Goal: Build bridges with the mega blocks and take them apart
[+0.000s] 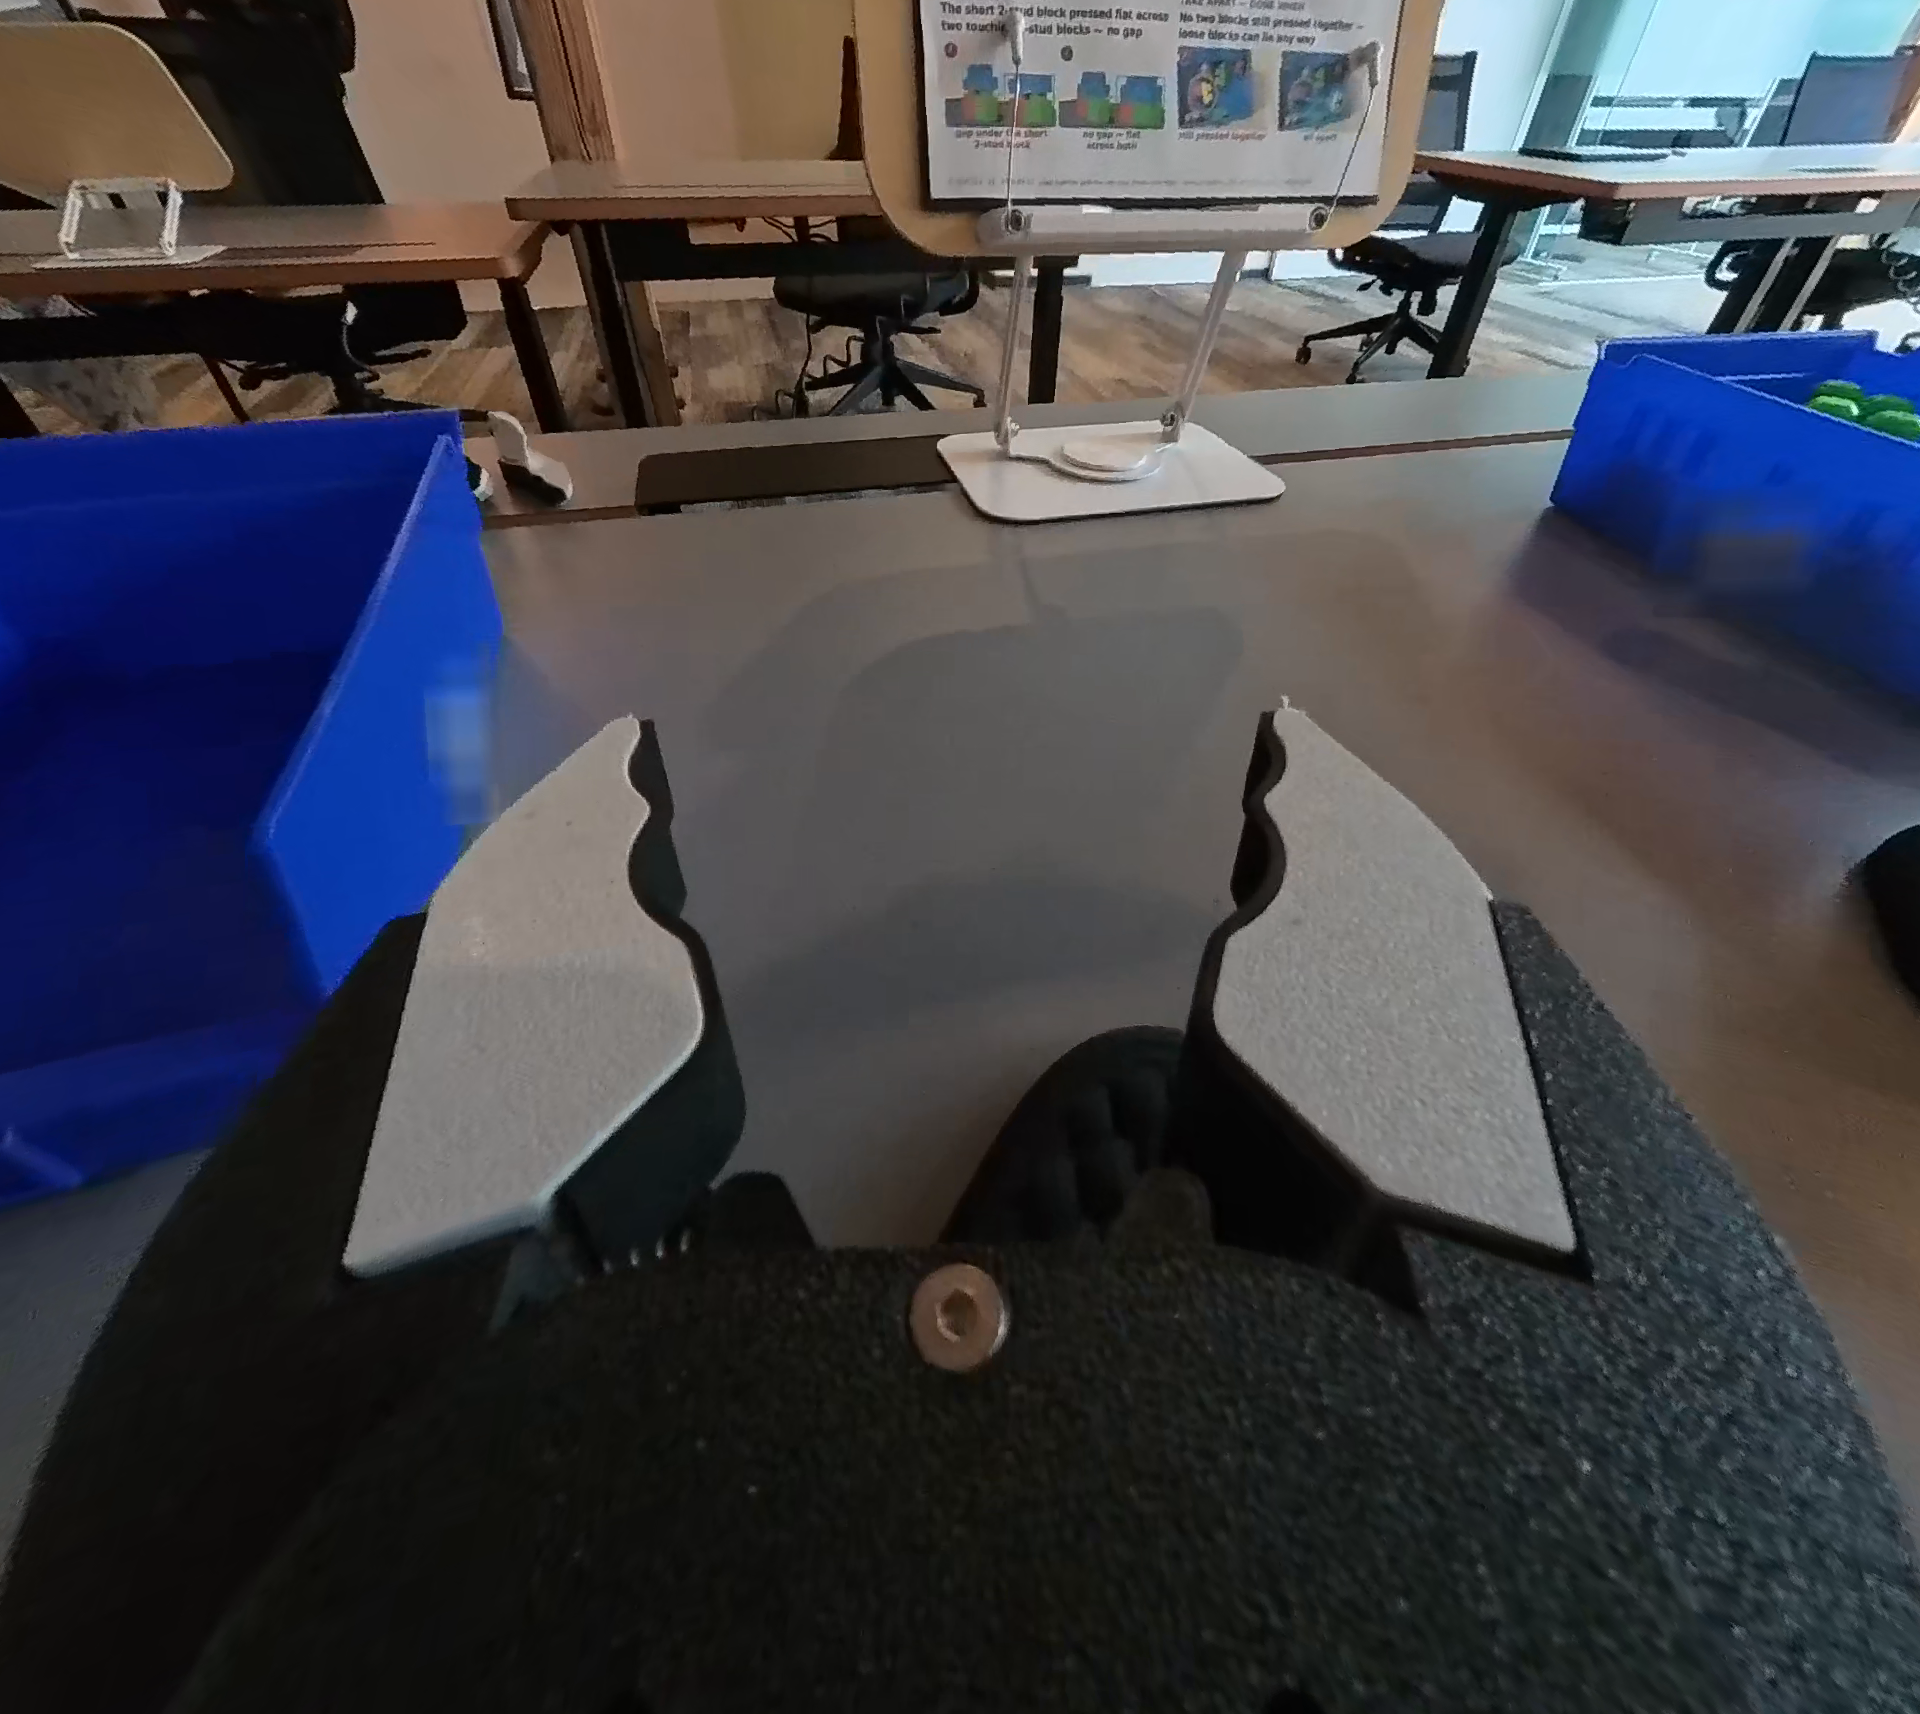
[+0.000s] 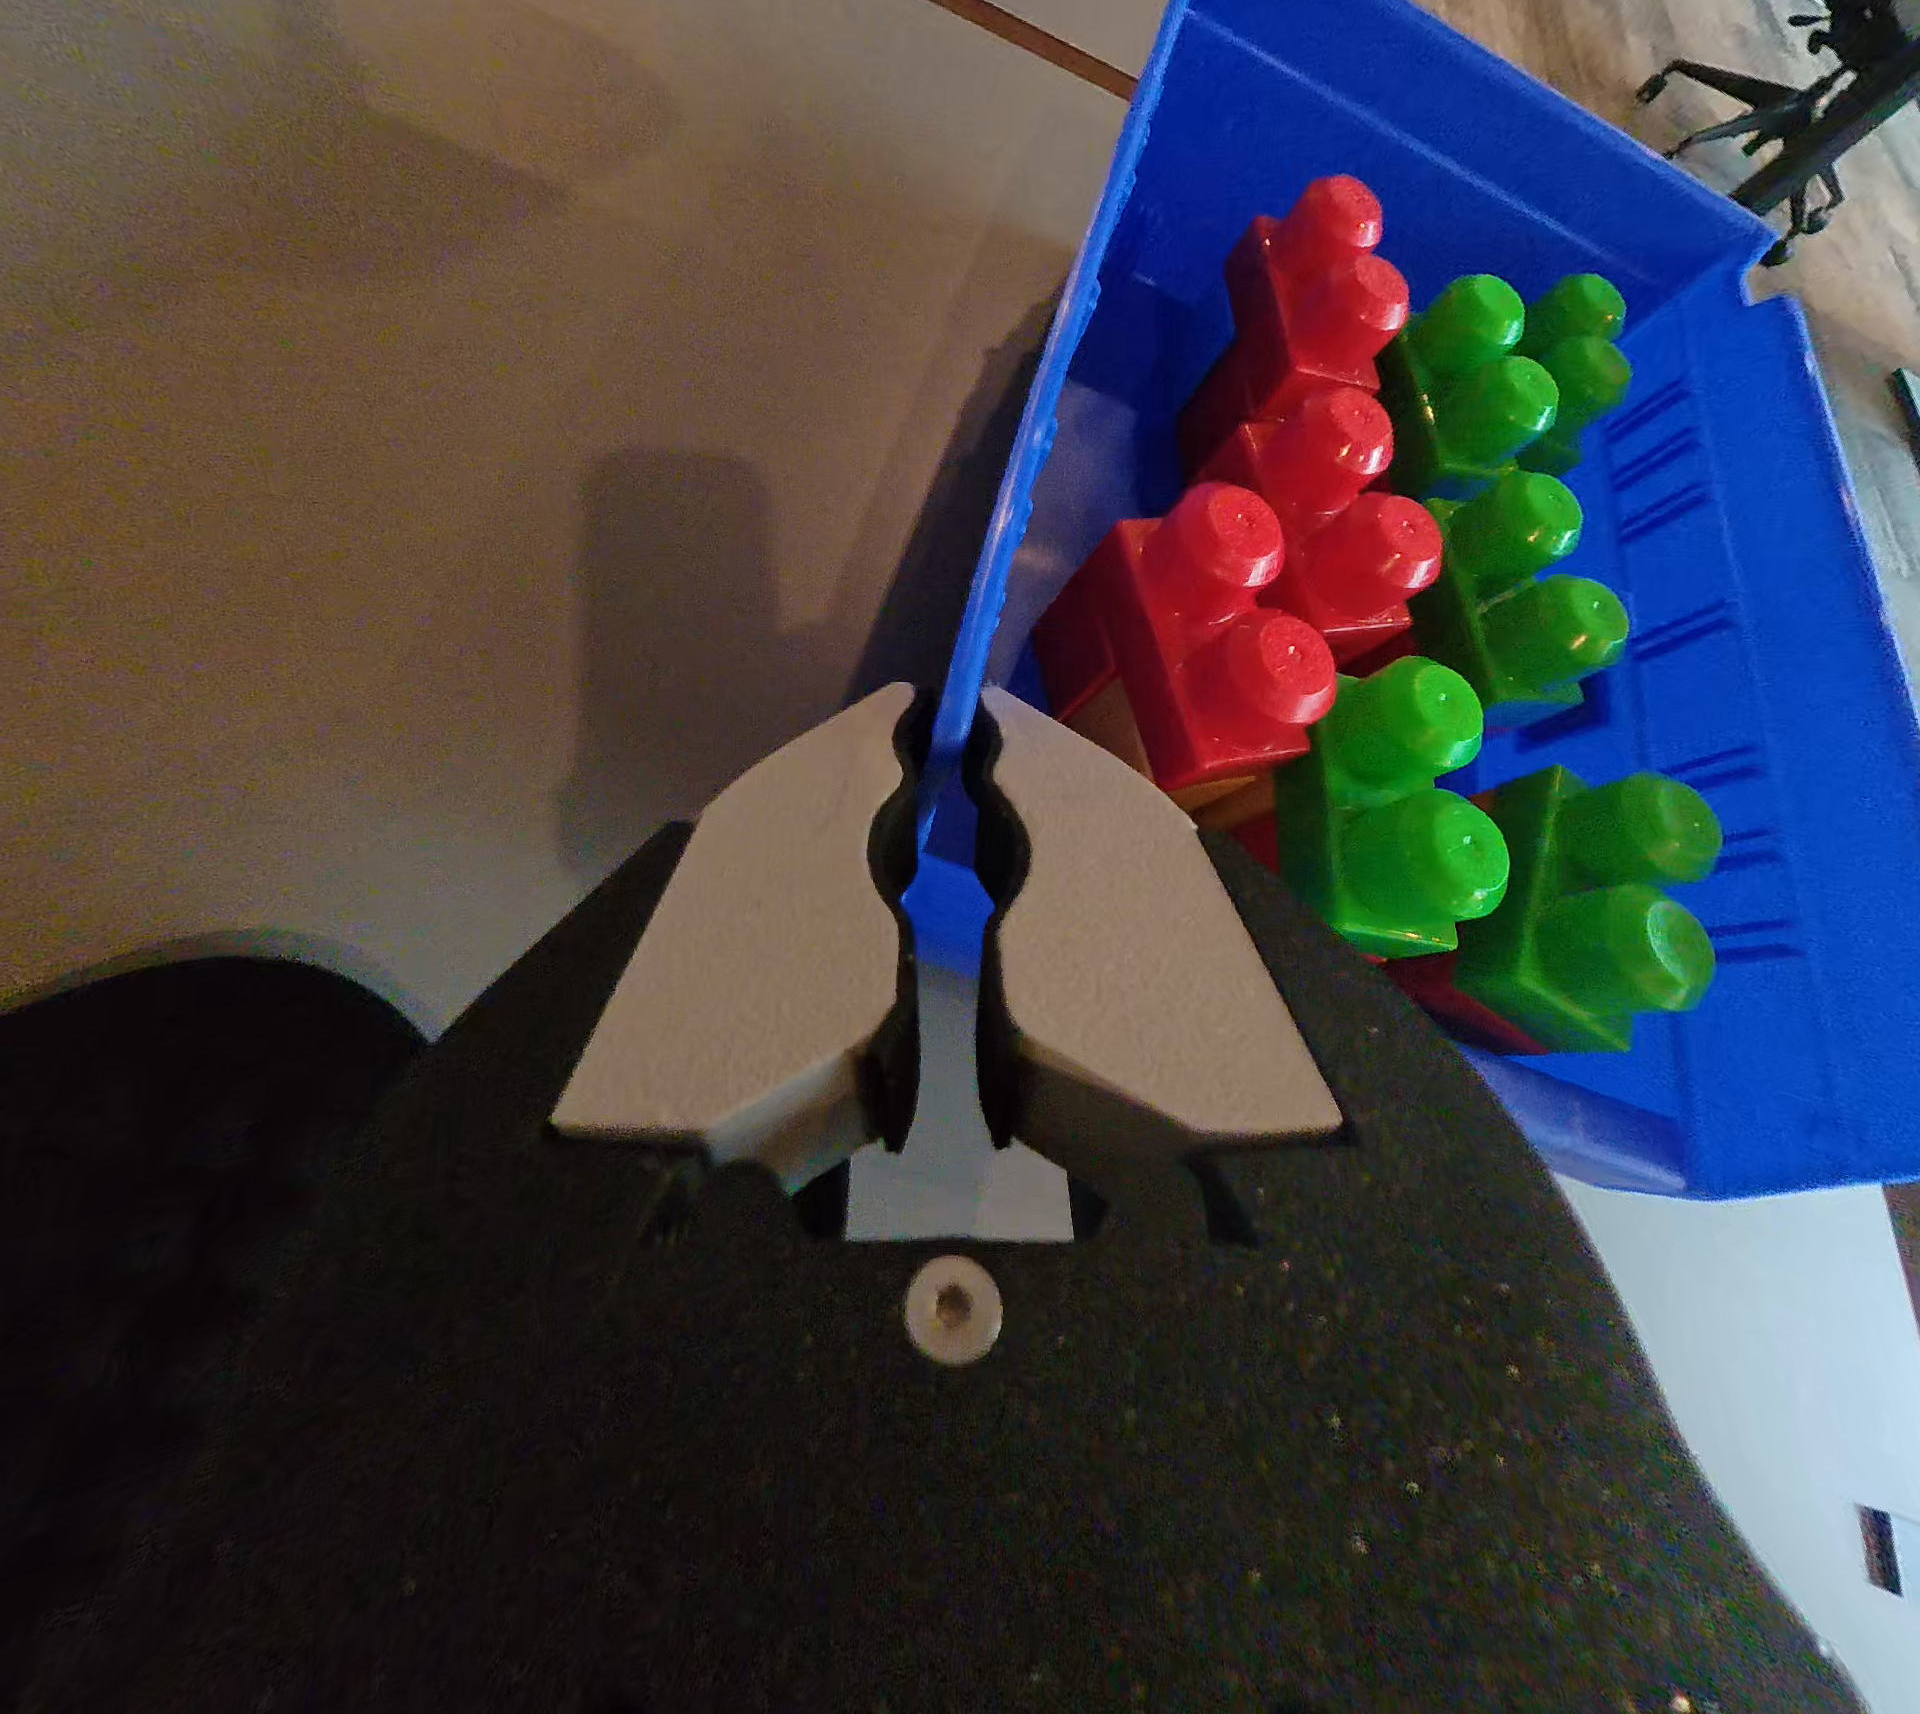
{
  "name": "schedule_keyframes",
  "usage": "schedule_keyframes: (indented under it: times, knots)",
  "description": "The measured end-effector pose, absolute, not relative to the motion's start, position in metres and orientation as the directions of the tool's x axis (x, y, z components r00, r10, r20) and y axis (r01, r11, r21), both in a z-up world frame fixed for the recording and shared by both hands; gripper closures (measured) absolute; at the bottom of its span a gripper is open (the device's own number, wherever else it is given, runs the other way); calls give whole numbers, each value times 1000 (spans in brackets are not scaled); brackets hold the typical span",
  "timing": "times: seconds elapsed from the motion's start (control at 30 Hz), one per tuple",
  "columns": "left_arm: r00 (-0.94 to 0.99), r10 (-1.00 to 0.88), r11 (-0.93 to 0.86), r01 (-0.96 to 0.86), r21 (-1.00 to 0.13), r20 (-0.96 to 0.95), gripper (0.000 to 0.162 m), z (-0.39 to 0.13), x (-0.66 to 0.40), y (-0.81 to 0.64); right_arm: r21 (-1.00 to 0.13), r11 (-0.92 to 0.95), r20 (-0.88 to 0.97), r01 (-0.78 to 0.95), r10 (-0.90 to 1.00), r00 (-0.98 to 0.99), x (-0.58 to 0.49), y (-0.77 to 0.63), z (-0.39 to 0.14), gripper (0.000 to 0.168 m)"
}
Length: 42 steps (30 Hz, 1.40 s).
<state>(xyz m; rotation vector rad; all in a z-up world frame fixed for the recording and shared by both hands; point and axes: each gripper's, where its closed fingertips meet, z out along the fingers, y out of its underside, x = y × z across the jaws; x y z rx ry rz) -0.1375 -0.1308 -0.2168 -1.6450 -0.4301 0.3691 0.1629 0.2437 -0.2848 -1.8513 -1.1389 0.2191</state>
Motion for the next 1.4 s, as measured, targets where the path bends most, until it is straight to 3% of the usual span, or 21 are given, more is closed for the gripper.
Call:
schedule_keyframes:
  times: [1.4]
  knots:
    - [944,330,-82,58,-995,27,64,-224,-119,-159,-784,-13,325,621,842,429,22,111,-282,162]
